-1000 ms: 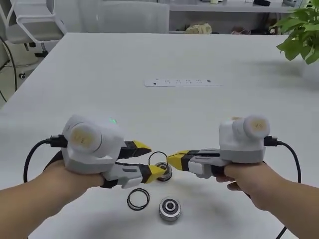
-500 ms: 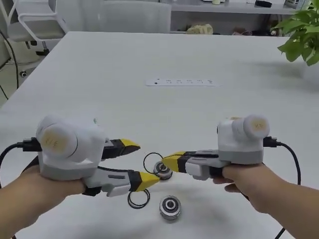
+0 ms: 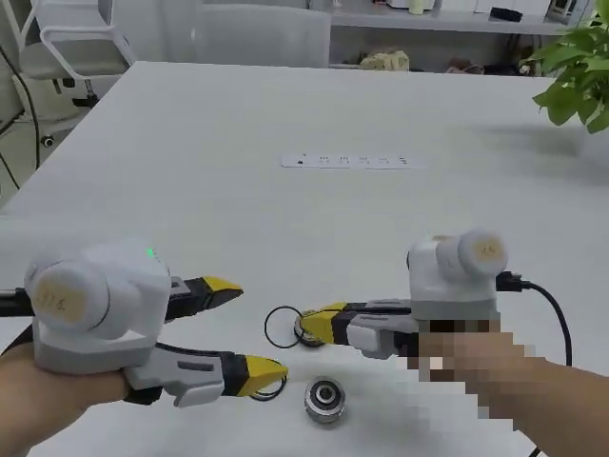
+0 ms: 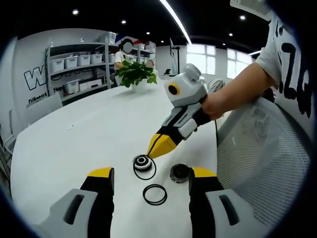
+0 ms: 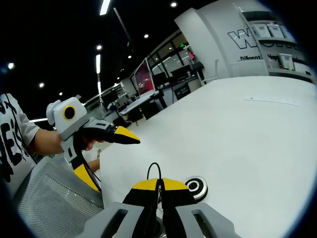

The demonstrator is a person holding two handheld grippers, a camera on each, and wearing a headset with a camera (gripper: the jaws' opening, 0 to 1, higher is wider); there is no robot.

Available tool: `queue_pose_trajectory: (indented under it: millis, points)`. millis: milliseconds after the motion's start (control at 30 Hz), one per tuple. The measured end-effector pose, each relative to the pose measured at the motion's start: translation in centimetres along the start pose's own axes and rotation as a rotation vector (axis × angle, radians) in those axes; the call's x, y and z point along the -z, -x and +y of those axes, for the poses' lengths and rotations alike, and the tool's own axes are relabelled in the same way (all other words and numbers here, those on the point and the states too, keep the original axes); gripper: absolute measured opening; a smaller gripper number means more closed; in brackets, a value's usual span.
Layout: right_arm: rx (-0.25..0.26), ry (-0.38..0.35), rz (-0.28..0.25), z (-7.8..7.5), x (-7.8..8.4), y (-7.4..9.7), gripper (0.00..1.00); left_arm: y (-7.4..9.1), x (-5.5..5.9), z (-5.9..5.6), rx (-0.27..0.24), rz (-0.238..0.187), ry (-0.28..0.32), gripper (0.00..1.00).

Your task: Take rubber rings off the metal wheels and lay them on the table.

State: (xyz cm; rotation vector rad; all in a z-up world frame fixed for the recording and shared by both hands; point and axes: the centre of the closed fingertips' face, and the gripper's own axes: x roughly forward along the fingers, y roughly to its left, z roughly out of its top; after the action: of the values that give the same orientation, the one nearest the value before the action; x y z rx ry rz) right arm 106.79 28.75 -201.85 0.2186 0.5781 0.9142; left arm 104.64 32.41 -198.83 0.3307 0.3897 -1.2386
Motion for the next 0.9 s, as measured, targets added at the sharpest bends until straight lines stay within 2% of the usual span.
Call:
queue_pose_trajectory:
  millis: [433,900]
  points:
    - [-0.034,-0.020,0.054,1.0,1.6,-0.8,0.00,0.9,0.6,-0.3,-0.013,-0.003,0.013,0.67]
    - [-0.070,-0.025,0.118,2.1,3.4,-1.9,0.00,1.3,1.4,-0.2,-0.025,0.004,0.025,0.69]
